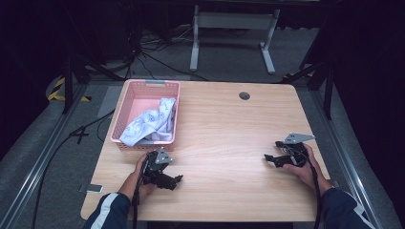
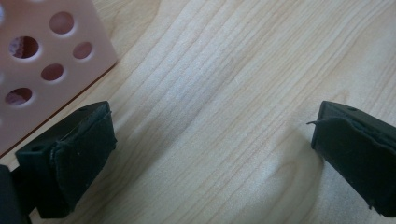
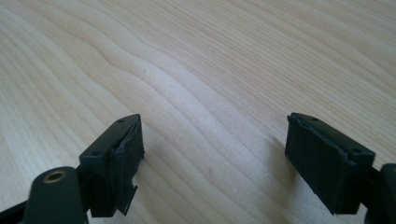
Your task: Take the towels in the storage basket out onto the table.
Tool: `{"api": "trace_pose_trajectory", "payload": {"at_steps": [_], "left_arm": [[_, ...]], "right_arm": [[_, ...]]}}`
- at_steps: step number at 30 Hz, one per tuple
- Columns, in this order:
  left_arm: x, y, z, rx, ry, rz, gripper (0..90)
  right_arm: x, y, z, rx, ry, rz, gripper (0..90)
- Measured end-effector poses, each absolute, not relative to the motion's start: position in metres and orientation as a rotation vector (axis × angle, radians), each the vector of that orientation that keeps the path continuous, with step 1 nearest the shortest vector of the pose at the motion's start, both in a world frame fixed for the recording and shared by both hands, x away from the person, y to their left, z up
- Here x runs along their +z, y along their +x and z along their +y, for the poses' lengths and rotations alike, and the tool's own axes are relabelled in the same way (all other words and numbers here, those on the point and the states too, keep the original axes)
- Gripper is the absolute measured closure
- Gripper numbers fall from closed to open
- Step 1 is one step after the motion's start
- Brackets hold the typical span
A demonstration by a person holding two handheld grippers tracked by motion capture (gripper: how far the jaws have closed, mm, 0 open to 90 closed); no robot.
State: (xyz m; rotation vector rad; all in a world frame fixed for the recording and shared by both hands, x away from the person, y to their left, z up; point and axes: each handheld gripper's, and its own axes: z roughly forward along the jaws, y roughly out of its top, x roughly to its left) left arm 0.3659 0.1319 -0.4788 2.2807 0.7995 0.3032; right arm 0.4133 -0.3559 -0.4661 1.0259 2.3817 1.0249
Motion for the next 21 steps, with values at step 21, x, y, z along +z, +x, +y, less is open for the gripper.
{"api": "trace_pose_trajectory", "payload": {"at_steps": [21], "left_arm": [[-0.458, 0.355, 0.148, 0.309, 2.298, 0.651, 23.7]], "right_arm": [[-0.466, 0.411, -0.355, 1.018, 1.041, 2.368, 19.7]]}}
